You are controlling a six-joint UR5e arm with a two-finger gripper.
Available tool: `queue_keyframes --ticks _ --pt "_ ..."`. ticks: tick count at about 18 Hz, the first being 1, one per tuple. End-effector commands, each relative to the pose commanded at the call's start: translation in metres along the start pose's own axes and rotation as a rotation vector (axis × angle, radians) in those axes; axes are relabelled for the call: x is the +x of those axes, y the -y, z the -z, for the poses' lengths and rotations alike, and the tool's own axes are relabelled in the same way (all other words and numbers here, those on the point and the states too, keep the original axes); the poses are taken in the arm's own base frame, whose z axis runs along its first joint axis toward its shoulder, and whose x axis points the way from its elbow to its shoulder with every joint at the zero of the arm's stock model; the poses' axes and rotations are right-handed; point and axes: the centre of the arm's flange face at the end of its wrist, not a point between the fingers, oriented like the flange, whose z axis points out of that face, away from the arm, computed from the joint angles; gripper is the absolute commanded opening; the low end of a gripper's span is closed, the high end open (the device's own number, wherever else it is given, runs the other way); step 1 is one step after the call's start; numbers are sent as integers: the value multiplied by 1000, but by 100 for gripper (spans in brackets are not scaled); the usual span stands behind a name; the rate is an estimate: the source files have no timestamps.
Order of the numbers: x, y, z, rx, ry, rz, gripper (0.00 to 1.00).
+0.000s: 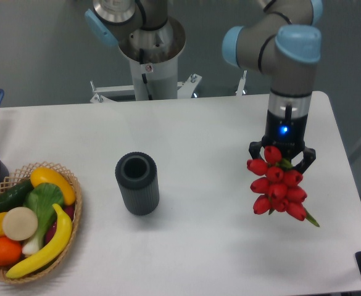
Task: Pick up the flowers from the vase
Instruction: 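Carry the tulip bunch away from the vase and hold it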
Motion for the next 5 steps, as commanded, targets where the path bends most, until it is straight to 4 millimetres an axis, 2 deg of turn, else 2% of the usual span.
queue_keyframes --ticks 1,3,5 --pt "2 -1 -4 -27 -1 -35 0" --pt "12 10 -9 -61 -3 -98 0" --pt "13 10 -12 -94 6 -107 0"
